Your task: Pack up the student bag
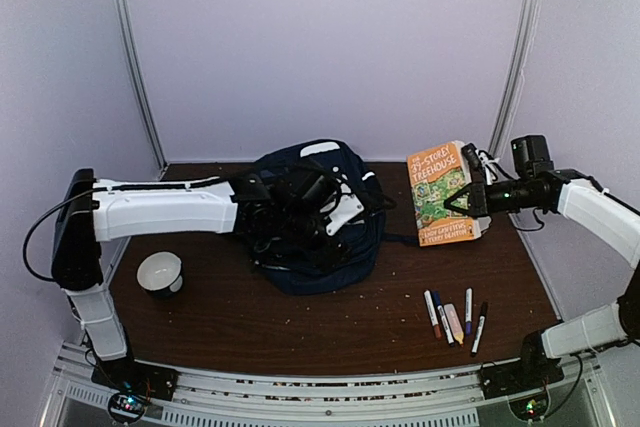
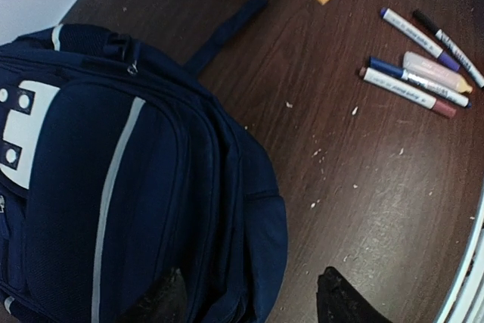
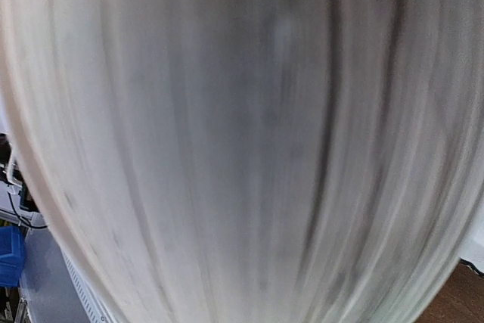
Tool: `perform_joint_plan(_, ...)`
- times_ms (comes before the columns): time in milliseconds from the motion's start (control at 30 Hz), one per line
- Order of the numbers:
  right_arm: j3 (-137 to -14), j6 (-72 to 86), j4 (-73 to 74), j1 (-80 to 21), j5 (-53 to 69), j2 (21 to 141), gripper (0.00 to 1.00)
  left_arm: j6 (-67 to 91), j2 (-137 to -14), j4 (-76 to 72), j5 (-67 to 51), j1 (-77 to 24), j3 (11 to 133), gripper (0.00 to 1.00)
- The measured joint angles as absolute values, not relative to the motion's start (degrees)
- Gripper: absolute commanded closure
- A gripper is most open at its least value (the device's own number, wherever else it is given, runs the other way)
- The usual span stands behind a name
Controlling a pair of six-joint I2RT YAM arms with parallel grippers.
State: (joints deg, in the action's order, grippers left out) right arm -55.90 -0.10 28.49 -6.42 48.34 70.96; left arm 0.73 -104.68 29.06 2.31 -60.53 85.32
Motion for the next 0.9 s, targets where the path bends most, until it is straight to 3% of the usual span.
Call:
perform_joint_plan(667, -55.07, -2.90, 25.28, -4.14, 52.69, 70.76, 1.00, 0.89, -124.49, 35.53, 6.61, -60.97, 103.26, 0.39)
perform_joint_plan(900, -54.96, -2.90, 24.99, -4.12, 53.10, 71.09, 1.00, 0.32, -130.93, 39.59, 10.13, -61.06, 109.58, 0.47)
